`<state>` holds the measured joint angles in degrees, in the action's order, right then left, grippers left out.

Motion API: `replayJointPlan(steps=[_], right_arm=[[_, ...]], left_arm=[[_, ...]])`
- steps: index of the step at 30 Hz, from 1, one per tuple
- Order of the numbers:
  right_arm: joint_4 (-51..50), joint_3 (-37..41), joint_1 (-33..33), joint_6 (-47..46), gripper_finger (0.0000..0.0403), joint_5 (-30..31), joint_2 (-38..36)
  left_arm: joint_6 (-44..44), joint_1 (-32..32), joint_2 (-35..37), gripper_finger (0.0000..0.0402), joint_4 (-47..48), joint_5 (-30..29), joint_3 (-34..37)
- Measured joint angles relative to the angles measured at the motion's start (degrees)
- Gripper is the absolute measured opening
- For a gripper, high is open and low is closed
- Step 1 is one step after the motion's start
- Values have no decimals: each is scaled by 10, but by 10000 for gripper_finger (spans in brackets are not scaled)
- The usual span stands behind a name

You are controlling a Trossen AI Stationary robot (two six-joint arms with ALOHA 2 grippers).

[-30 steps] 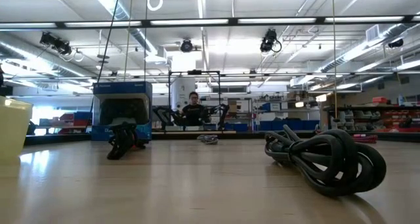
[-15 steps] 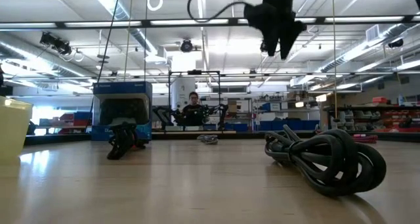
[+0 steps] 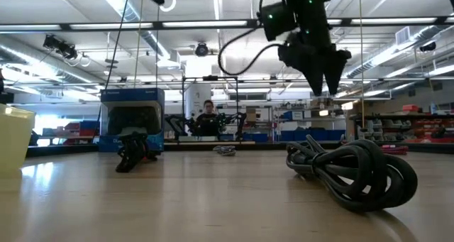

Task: Pick and place USB-C Cables
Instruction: Put the pink charger cable into the yellow bin

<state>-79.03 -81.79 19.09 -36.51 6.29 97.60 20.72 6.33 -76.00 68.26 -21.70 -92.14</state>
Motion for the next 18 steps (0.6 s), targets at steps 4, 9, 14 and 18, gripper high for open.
replayJointPlan(steps=[4,9,14,18], right_arm=[[13,40,4,1,282,-13,-8],[43,96,9,-7,282,-31,-24],[51,152,24,-9,283,-29,-37],[52,189,45,-22,281,-15,-41]], left_arm=[[36,-1,-12,25,-10,38,65],[74,0,-20,25,-40,81,127],[90,-1,-20,25,-71,104,148],[91,-1,-19,25,-89,99,148]])
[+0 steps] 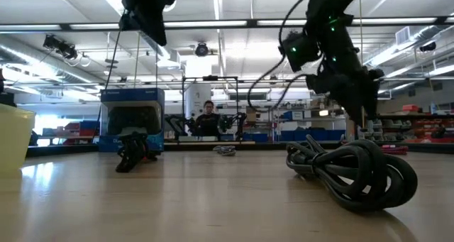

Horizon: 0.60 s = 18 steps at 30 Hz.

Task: Pick and place USB-C Cables
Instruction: Put the pink charger cable into the yellow bin

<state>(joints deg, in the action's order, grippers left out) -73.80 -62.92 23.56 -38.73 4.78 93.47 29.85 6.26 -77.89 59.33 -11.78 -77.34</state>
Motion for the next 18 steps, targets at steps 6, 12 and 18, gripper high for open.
replayJointPlan(steps=[6,12,18], right_arm=[[47,45,16,1,282,-20,0],[72,86,27,6,277,-15,0],[91,113,44,14,271,-9,0]], left_arm=[[35,0,0,25,-29,-13,0],[85,-2,0,25,-50,28,0],[95,-1,0,25,-56,43,0]])
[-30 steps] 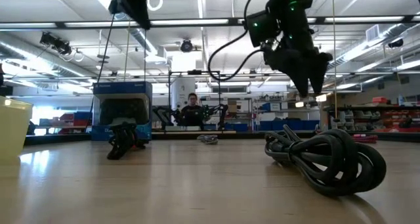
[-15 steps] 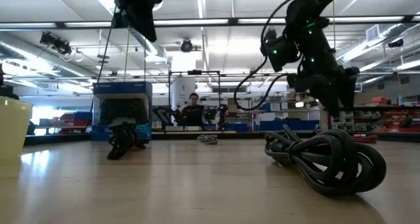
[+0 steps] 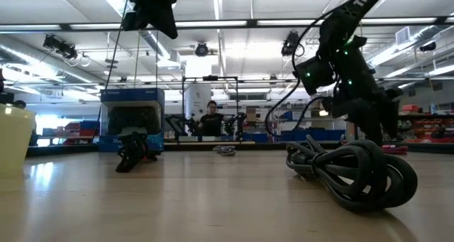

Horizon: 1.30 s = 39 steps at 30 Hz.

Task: Pick and place USB-C Cables
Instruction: Put the pink charger cable into the yellow bin

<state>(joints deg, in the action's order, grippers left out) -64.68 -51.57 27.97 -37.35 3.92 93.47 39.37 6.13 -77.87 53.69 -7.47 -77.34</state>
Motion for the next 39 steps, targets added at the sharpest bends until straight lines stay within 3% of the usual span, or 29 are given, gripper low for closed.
replayJointPlan(steps=[16,23,32,39], right_arm=[[56,47,27,34,232,-12,0],[66,49,26,41,170,-16,0],[70,50,25,40,32,-25,0],[77,33,18,59,31,-68,-33]], left_arm=[[10,0,0,25,-6,41,0],[21,0,0,25,-15,48,0],[21,0,0,25,-20,48,0],[-25,-2,4,25,-36,21,0]])
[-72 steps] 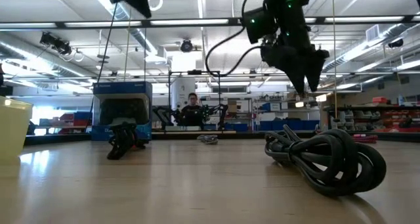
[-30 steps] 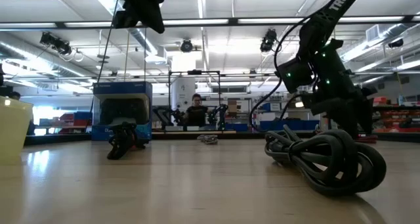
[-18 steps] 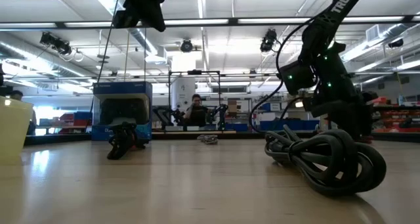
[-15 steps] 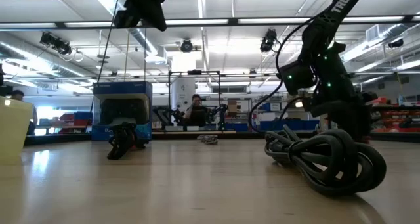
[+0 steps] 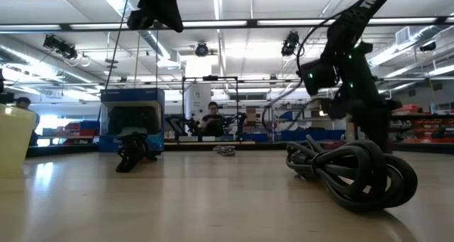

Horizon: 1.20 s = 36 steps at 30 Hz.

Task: Pick and place USB-C Cables
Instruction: Put the pink charger cable into the yellow bin

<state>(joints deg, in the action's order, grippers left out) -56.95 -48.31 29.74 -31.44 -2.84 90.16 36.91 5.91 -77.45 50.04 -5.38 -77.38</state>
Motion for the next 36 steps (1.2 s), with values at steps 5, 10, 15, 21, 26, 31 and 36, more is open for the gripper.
replayJointPlan(steps=[5,10,15,21,26,31,36], right_arm=[[-19,-43,-8,-10,27,-4,-66],[-18,-103,-18,-11,27,-22,-150],[92,-161,-62,54,27,-61,-226],[255,-218,-121,98,27,-68,-263],[334,-267,-165,76,27,-68,-242],[393,-304,-203,75,27,-69,-184],[435,-339,-222,72,27,-76,-121]], left_arm=[[-45,4,19,25,-25,-14,-1],[-59,18,44,25,-46,-22,0],[-64,37,58,25,-166,-25,-1],[-44,51,62,27,-331,-22,-1],[-20,66,62,66,-397,34,-1],[10,71,55,159,-442,75,-1],[16,68,52,241,-467,93,0]])
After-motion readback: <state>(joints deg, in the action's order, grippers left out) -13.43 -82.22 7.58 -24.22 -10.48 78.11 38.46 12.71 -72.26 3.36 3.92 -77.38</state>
